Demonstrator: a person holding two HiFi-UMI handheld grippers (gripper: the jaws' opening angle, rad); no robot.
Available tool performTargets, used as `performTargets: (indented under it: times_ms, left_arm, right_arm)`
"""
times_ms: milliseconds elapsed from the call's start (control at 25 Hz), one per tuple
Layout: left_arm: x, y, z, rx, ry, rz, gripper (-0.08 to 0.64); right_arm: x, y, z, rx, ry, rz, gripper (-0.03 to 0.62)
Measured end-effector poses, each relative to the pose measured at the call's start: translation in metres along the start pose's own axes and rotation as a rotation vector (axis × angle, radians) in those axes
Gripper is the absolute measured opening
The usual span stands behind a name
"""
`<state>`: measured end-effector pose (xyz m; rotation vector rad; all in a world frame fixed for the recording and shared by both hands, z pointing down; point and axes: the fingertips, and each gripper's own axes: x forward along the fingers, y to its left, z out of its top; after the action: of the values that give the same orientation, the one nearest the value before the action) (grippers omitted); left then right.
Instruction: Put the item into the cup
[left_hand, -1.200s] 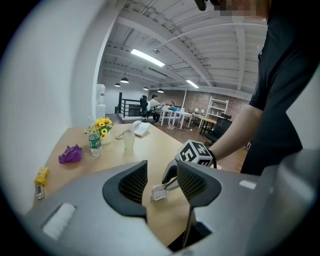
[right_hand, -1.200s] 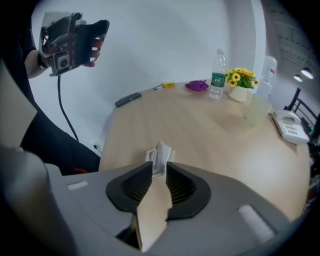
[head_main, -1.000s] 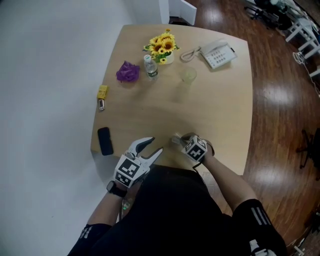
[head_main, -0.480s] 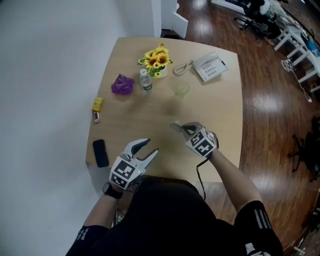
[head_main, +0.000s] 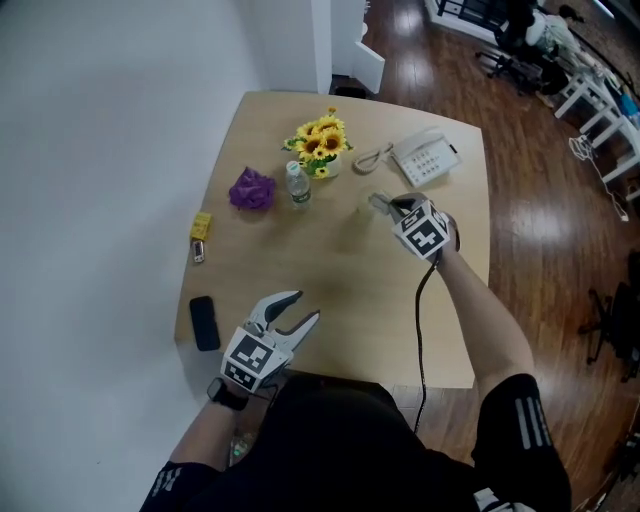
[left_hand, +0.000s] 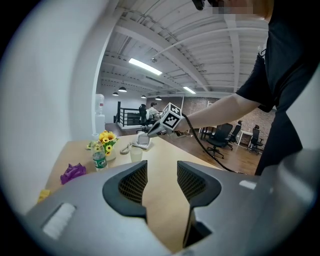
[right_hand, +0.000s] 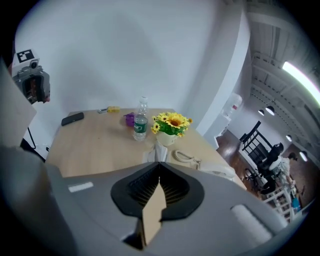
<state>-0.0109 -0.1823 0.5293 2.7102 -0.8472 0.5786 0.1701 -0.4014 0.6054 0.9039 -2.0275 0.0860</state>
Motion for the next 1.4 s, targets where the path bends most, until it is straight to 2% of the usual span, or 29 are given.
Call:
performTargets:
  times_ms: [240,520,880,1000,1120,1400]
  left_arm:
    - [0.007,0.012,0.001,-0.011,0.014,0.022,0.181]
    - [0.009,0.023,-0.006,-0.037,0.039,0.041,0.181]
    - [0.008,0.025,-0.013,-0.051,0.055,0.045,0.181]
    - [0.006,0.024,-0.015,-0.050,0.059,0.049,0.181]
    - [0.003,0.025,-0.013,-0.048,0.050,0.057,0.181]
    - [-0.002,0.022,-0.001,-0.033,0.017,0.063,0.181]
  right_arm:
    - [0.055,-0.024,-0.005,-0.004,0.049,0.022,0.012]
    - [0.103,-0.012,-0.018,-0.041,0.162,0.086,0.012]
    - [0.127,-0.002,-0.034,-0.079,0.251,0.135,0.014]
    - [0.126,-0.001,-0.033,-0.072,0.234,0.133,0.018]
    - [0.119,-0.006,-0.025,-0.050,0.190,0.111,0.070]
    - [0.052,-0.014,0.027,0.047,-0.043,0.085,0.081]
